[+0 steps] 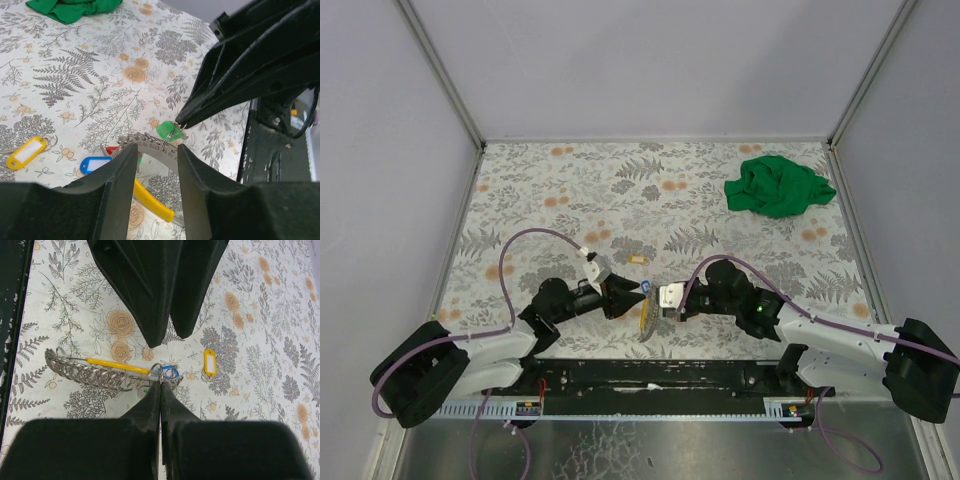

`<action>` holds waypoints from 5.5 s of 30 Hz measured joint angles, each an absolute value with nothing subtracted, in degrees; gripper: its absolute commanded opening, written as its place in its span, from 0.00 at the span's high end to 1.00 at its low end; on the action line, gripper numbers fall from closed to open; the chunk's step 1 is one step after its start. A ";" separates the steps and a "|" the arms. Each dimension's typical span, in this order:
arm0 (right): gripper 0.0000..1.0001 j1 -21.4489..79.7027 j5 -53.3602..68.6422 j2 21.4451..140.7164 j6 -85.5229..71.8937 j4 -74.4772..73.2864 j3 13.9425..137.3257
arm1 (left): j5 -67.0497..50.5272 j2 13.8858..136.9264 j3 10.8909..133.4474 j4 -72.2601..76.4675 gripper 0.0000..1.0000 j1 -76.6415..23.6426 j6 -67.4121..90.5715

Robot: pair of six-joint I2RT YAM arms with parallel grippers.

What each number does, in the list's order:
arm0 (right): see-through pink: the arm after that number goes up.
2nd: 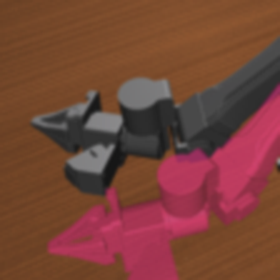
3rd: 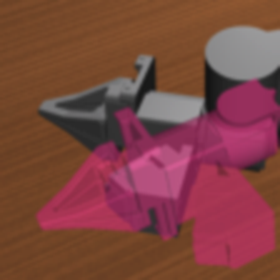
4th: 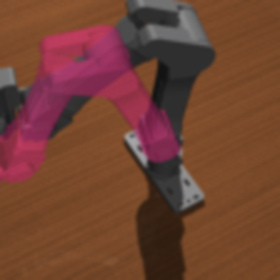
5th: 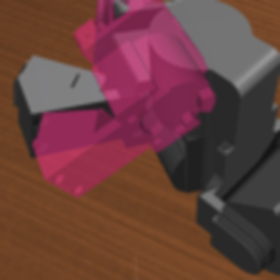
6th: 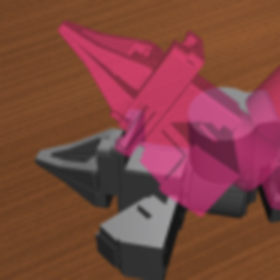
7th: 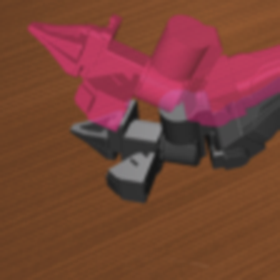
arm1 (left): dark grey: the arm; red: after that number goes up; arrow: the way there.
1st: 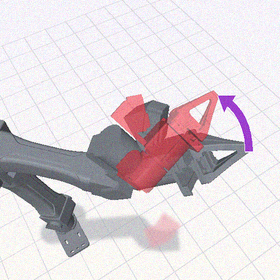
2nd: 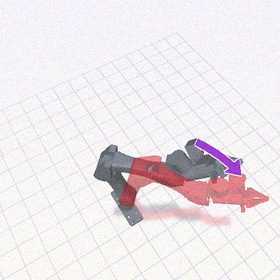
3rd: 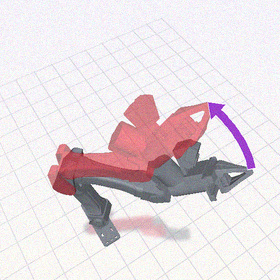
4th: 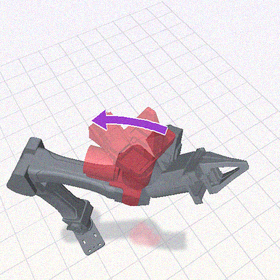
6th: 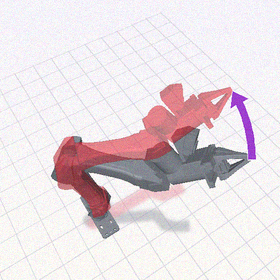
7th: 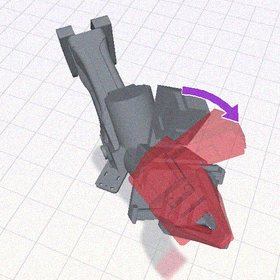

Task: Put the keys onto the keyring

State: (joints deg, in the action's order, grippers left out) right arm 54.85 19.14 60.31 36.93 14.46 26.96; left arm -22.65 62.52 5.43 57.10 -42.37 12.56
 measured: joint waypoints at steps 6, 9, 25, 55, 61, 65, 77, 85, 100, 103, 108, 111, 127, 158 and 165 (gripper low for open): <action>1.00 54.87 19.68 60.34 37.23 13.41 27.29 | -28.16 63.55 7.84 53.04 0.58 -41.87 5.96; 1.00 54.87 20.16 60.36 37.36 12.93 27.29 | -31.31 66.02 9.72 51.88 0.58 -41.45 3.09; 1.00 54.87 21.74 60.36 37.52 12.21 27.38 | -44.66 74.35 16.05 47.83 0.72 -39.31 -4.97; 1.00 54.87 21.21 60.84 37.52 15.75 27.40 | -30.11 65.43 8.56 54.24 1.00 -39.38 12.73; 1.00 54.87 21.17 62.13 37.39 16.27 27.38 | -25.28 65.69 6.90 58.43 1.00 -39.75 17.91; 1.00 55.13 21.34 63.61 37.28 15.88 27.38 | -19.92 67.66 5.98 62.39 1.00 -41.39 21.02; 0.84 55.88 17.12 60.05 36.27 17.32 25.10 | -15.33 69.58 4.75 65.60 1.00 -45.41 19.68; 0.71 55.88 14.11 58.46 34.54 20.43 23.27 | -17.28 61.41 4.78 59.94 1.00 -45.41 13.54; 0.55 55.88 14.70 61.73 32.67 30.04 19.94 | -24.25 61.25 3.64 60.73 1.00 -45.41 10.44; 0.54 55.88 15.42 62.61 32.47 30.92 19.94 | -24.82 61.39 3.44 60.86 1.00 -45.41 10.33; 0.52 55.88 17.37 64.55 31.90 31.40 19.94 | -25.17 61.43 3.07 61.89 1.00 -45.41 10.20; 0.52 55.88 18.26 64.93 31.42 31.44 19.94 | -25.17 61.43 2.98 62.46 1.00 -45.41 10.17; 0.47 55.88 22.17 69.49 25.39 38.83 19.55 | -25.67 63.44 2.68 66.61 1.00 -45.41 10.35; 0.61 55.88 21.82 70.22 23.42 42.28 17.91 | -25.71 58.43 1.98 67.22 1.00 -45.41 10.37; 0.59 55.88 22.28 70.19 22.90 43.44 17.47 | -25.74 59.20 1.98 67.31 1.00 -45.41 10.44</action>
State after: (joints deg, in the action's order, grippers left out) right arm 55.88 22.28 70.19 22.90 43.44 17.47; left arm -25.74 59.20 1.98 67.31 -45.41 10.44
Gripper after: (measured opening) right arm 0.412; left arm 0.009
